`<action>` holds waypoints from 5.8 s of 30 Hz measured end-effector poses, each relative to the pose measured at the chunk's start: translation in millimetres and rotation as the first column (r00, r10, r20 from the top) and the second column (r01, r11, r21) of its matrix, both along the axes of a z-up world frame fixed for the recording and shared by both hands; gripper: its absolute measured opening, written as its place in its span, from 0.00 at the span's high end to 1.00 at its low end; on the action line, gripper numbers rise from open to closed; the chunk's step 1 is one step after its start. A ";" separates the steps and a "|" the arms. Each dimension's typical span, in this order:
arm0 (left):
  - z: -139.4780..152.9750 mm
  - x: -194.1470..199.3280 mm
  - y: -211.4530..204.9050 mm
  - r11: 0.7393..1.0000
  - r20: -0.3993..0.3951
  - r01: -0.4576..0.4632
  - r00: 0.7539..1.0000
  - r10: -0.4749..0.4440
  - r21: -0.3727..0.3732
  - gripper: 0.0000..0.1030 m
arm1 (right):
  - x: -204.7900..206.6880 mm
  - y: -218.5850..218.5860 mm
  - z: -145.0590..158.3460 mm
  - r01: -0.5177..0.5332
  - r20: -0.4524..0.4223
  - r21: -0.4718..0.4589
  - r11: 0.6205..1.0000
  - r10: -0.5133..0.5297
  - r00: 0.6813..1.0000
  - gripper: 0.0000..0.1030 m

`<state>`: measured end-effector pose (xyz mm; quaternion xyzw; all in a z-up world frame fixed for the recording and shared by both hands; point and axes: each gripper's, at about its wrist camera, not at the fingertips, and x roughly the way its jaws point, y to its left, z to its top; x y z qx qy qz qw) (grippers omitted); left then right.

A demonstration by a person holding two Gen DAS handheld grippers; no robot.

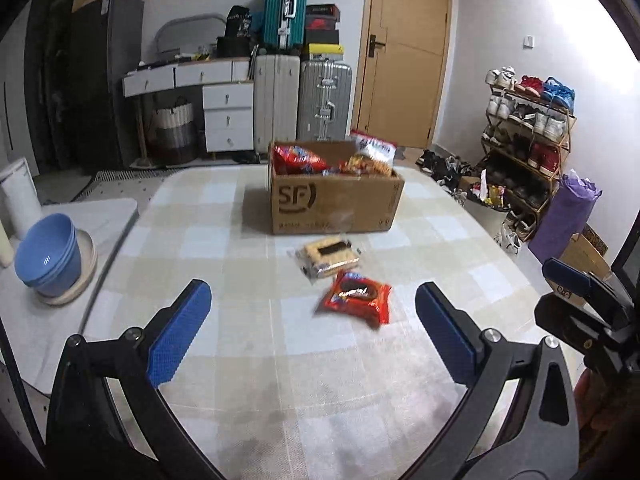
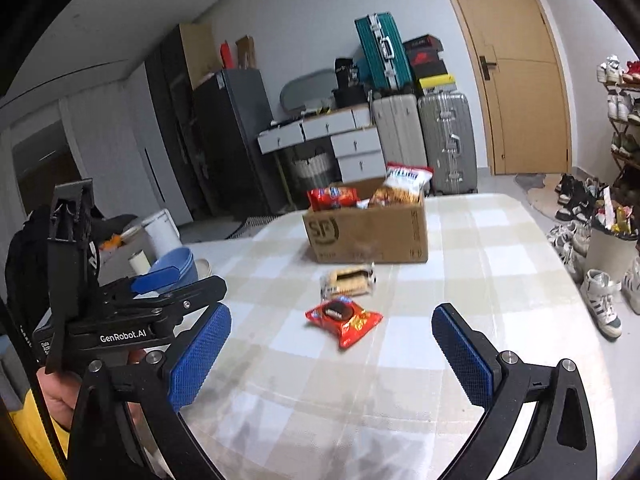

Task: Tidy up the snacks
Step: 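Withdraw both tools from the box back toward the remaining snacks, then grasp the red Oreo pack with the right tool, then grasp the cracker pack with the left tool while the right tool holds the Oreo pack, then carry the cracker pack and Oreo pack over the SF box with both tools, then open both tools to drop the cracker and Oreo packs into the box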

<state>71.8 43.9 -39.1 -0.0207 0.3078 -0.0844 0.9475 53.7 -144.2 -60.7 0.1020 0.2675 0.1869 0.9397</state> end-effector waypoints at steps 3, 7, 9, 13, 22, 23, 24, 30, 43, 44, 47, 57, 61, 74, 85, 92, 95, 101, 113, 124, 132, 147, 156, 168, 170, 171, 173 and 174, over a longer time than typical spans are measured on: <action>-17.6 23.9 2.6 1.000 -0.037 0.000 0.999 -0.001 -0.008 0.01 | 14.4 3.1 -14.8 -0.022 -0.045 0.002 1.000 0.022 0.999 0.01; -44.2 40.4 8.5 1.000 -0.075 0.004 0.997 -0.005 -0.015 0.01 | 40.7 13.5 -39.2 -0.055 -0.121 -0.037 0.998 0.051 0.991 0.01; -60.1 51.2 10.7 1.000 -0.094 0.000 0.996 -0.002 -0.020 0.01 | 53.3 19.1 -50.8 -0.073 -0.150 -0.056 0.996 0.064 0.987 0.01; -80.1 61.8 15.5 0.999 -0.111 0.024 0.993 -0.029 -0.046 0.01 | 79.3 32.6 -69.9 -0.119 -0.193 -0.104 0.987 0.097 0.976 0.01; -116.3 95.2 33.6 0.995 -0.172 -0.034 0.985 0.018 -0.089 0.01 | 143.6 61.7 -94.7 -0.212 -0.214 -0.202 0.956 0.168 0.962 0.14; -119.5 99.1 35.2 0.995 -0.178 -0.037 0.984 0.020 -0.093 0.01 | 150.9 65.5 -98.4 -0.227 -0.231 -0.210 0.951 0.177 0.957 0.16; -122.9 103.6 36.2 0.994 -0.183 -0.039 0.983 0.020 -0.100 0.01 | 160.6 70.5 -105.1 -0.245 -0.258 -0.223 0.943 0.185 0.948 0.21; -131.0 120.1 39.7 0.992 -0.210 -0.070 0.976 0.048 -0.101 0.01 | 184.5 87.0 -125.1 -0.297 -0.336 -0.257 0.920 0.203 0.920 0.39; -129.3 127.6 35.6 0.994 -0.248 -0.086 0.966 0.068 -0.064 0.01 | 170.4 42.8 -114.1 -0.231 -0.224 0.041 0.972 0.234 0.946 0.55; -127.7 129.6 33.8 0.995 -0.248 -0.077 0.967 0.059 -0.066 0.01 | 167.0 33.7 -112.0 -0.221 -0.202 0.083 0.972 0.233 0.951 0.55; -121.9 151.5 19.3 0.996 -0.252 -0.046 0.967 0.026 -0.072 0.01 | 154.1 4.4 -107.2 -0.161 -0.140 0.179 0.971 0.187 0.972 0.55; -127.2 241.9 -38.2 0.991 -0.366 -0.129 0.924 0.108 -0.033 0.01 | 143.3 -34.6 -108.1 -0.076 -0.105 0.292 0.953 0.111 0.988 0.55; -137.2 263.9 -56.4 0.989 -0.420 -0.149 0.899 0.124 -0.026 0.02 | 140.9 -46.1 -105.9 -0.064 -0.094 0.309 0.949 0.098 0.991 0.55; -142.7 288.5 -83.7 0.985 -0.403 -0.167 0.899 0.173 0.048 0.36 | 132.6 -47.3 -99.8 -0.085 -0.058 0.306 0.948 0.107 0.993 0.55; -120.0 263.8 -83.6 0.997 -0.366 -0.069 0.928 0.071 0.018 0.44 | 133.0 -51.6 -101.8 -0.064 -0.073 0.314 0.947 0.092 0.993 0.54; -94.4 211.7 -60.3 0.999 -0.322 -0.048 0.946 0.045 0.001 0.44 | 133.0 -53.2 -104.2 -0.054 -0.087 0.319 0.946 0.086 0.992 0.54; -82.7 183.3 -43.9 0.999 -0.309 -0.050 0.950 0.042 -0.017 0.44 | 131.9 -51.6 -102.7 -0.059 -0.081 0.314 0.948 0.088 0.993 0.54; -74.1 117.3 -15.2 0.997 -0.259 -0.051 0.965 0.033 -0.063 0.44 | 115.6 -46.5 -91.0 -0.049 -0.086 0.289 0.956 0.077 0.993 0.54; -46.0 37.1 22.4 0.992 -0.154 -0.046 0.988 0.027 -0.118 0.44 | 48.5 -20.7 -51.7 -0.074 -0.040 0.224 0.972 0.085 0.996 0.54; -9.4 18.0 36.4 0.987 -0.058 0.001 0.998 -0.010 -0.159 0.44 | 46.0 -12.2 5.6 -0.090 0.021 0.170 0.981 0.088 0.996 0.54; 29.2 50.3 59.3 0.987 -0.037 0.021 0.999 -0.027 -0.160 0.44 | 105.2 -7.1 61.2 -0.168 0.043 0.100 0.981 0.164 0.986 0.54; 105.9 224.3 54.5 0.988 0.044 0.046 0.998 -0.039 -0.150 0.43 | 314.2 15.1 109.7 -0.170 -0.064 -0.014 0.985 0.169 0.984 0.54; 94.6 354.7 29.5 0.969 -0.075 0.139 0.985 -0.157 -0.203 0.43 | 429.1 13.1 67.4 -0.166 -0.307 0.093 0.982 0.187 0.933 0.54; 52.4 430.8 43.2 0.963 -0.160 0.078 0.979 -0.122 -0.260 0.43 | 453.6 44.2 17.4 -0.253 -0.434 -0.071 0.965 0.198 0.879 0.54; 46.0 427.2 41.1 0.965 -0.158 0.078 0.980 -0.121 -0.251 0.43 | 448.6 49.6 14.0 -0.245 -0.434 -0.123 0.962 0.170 0.885 0.54; 45.4 427.5 40.7 0.965 -0.158 0.080 0.980 -0.123 -0.251 0.43 | 448.8 52.0 13.0 -0.251 -0.439 -0.135 0.959 0.169 0.882 0.53; 45.1 425.4 39.7 0.965 -0.157 0.079 0.980 -0.121 -0.249 0.43 | 446.1 55.1 9.6 -0.249 -0.439 -0.153 0.956 0.160 0.884 0.51; 44.2 428.4 38.5 0.965 -0.156 0.084 0.980 -0.126 -0.250 0.43 | 445.3 56.7 10.8 -0.257 -0.439 -0.158 0.954 0.165 0.883 0.51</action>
